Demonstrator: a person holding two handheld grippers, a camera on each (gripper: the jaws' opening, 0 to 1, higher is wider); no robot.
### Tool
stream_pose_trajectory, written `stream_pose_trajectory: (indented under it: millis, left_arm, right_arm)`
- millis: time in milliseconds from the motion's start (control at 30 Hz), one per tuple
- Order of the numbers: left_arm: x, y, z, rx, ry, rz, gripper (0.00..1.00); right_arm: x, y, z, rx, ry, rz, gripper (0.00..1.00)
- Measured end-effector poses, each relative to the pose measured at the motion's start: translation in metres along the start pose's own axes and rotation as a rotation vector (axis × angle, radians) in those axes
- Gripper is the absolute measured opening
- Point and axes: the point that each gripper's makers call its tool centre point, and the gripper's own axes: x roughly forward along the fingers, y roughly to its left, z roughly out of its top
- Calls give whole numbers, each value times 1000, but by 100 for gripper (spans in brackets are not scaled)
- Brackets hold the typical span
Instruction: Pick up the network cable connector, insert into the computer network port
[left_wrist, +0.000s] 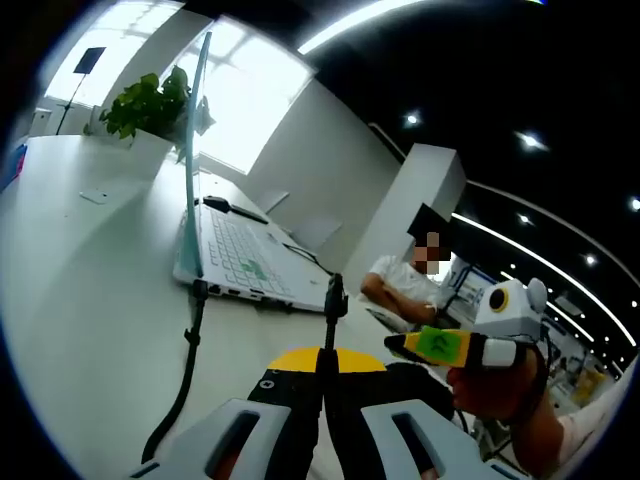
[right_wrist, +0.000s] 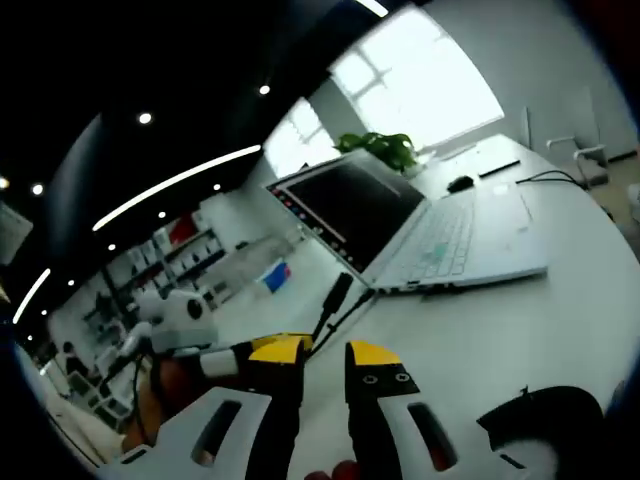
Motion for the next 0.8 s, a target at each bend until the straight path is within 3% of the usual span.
stream_pose_trajectory:
  millis: [367, 800]
  left_arm:
    - [-2, -1, 2, 9, -1, -4, 4]
    - [-3, -5, 2, 25, 1, -15, 4]
  right_arm:
    - [12, 4, -2, 36, 2, 6, 16]
    - [26, 5, -7, 150, 0, 34, 15]
